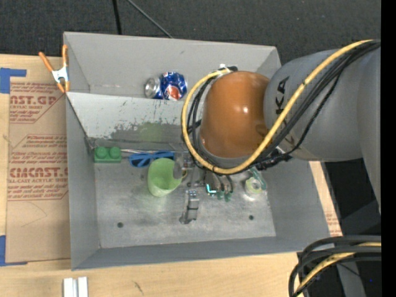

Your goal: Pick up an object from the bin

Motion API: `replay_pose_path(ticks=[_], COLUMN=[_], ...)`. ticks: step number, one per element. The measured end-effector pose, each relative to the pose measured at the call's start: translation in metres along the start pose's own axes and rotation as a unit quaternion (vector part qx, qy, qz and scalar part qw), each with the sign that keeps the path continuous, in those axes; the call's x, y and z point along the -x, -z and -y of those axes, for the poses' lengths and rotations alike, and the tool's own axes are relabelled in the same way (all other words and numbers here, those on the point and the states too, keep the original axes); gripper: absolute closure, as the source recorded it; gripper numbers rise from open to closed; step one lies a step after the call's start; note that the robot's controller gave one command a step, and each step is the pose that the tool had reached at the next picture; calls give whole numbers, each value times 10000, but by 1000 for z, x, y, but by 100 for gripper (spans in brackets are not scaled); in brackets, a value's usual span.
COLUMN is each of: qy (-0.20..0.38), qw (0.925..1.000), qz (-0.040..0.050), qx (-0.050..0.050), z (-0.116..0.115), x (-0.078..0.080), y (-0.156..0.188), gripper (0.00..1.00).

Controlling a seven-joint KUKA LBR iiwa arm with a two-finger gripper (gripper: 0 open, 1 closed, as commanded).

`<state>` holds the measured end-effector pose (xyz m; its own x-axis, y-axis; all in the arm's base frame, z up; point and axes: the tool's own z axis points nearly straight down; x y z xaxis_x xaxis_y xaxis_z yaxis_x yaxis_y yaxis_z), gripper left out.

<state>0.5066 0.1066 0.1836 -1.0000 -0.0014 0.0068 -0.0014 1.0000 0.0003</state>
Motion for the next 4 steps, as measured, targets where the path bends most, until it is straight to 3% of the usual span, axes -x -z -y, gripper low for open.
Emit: replay_pose_path(ticks=[1,2,3,4], qy=[515,1521,927,695], qw=[9987,9884,9957,9976], qz=[20,44,56,64], qx=[-2,-5,9,15], z=[-11,4,-29,-16], x=[37,45,77,88], y=[-118,-83,-74,-110], gripper=[0,0,0,0])
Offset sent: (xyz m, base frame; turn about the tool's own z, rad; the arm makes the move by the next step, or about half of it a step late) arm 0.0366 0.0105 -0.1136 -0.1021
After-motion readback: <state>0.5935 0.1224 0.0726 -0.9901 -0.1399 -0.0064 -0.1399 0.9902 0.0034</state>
